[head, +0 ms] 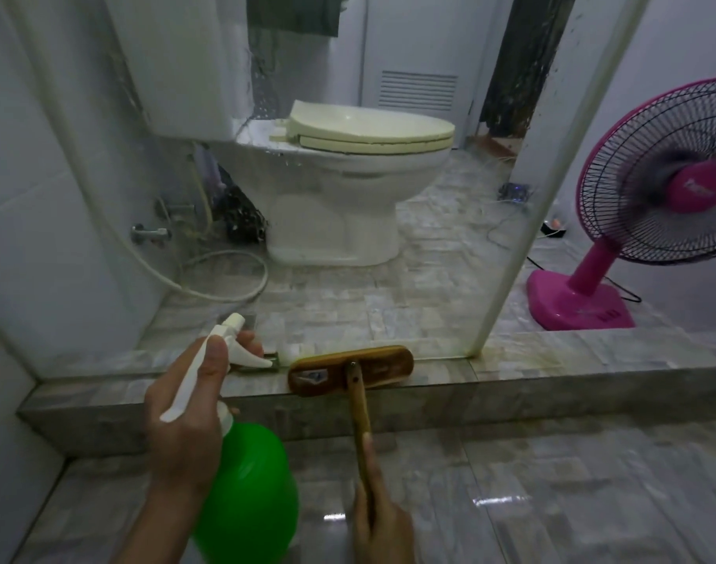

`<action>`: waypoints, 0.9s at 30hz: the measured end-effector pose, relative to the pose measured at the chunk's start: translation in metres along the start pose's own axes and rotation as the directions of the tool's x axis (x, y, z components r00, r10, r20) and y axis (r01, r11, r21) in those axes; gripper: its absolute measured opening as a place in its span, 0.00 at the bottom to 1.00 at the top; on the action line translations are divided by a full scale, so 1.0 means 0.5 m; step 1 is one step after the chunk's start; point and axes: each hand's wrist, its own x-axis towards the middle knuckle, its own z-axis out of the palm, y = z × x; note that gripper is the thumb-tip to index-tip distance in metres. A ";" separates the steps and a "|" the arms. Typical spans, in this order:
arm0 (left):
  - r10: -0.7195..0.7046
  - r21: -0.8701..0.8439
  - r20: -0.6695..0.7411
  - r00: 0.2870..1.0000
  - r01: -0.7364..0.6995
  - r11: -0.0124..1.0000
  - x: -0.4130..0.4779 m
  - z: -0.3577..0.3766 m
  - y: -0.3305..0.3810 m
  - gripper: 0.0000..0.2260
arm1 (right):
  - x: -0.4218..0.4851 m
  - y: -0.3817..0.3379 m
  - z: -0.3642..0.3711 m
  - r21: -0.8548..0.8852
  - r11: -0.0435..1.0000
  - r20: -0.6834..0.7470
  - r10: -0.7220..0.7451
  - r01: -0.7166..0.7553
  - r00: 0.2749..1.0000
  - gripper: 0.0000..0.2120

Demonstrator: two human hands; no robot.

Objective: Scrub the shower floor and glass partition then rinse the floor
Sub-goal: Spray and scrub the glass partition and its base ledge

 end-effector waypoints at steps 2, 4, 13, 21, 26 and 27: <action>0.017 -0.004 0.002 1.000 -0.017 1.000 0.001 -0.004 -0.003 0.17 | 0.001 0.002 -0.022 -0.033 0.999 -0.005 0.006 -0.006 1.000 0.42; 0.028 -0.012 0.014 1.000 -0.028 1.000 0.003 -0.011 -0.012 0.15 | 0.018 0.020 -0.072 -0.076 0.997 -0.137 0.011 -0.022 0.991 0.41; -0.012 -0.016 0.028 1.000 0.012 1.000 0.002 -0.021 -0.042 0.18 | -0.009 -0.001 -0.032 -0.127 0.992 0.059 -0.011 0.018 0.998 0.37; 0.035 0.013 0.024 0.999 -0.035 0.999 0.000 -0.030 -0.050 0.16 | 0.016 0.030 -0.118 -0.122 0.984 -0.314 0.088 -0.132 0.945 0.35; -0.015 -0.075 0.039 0.999 0.018 0.997 -0.003 -0.031 -0.072 0.15 | -0.006 -0.015 -0.042 -0.026 1.000 0.090 -0.013 0.015 0.996 0.35; -0.022 -0.075 0.050 0.999 0.026 0.997 -0.005 -0.031 -0.075 0.14 | -0.005 -0.015 -0.046 -0.024 1.000 0.097 -0.012 0.014 0.995 0.35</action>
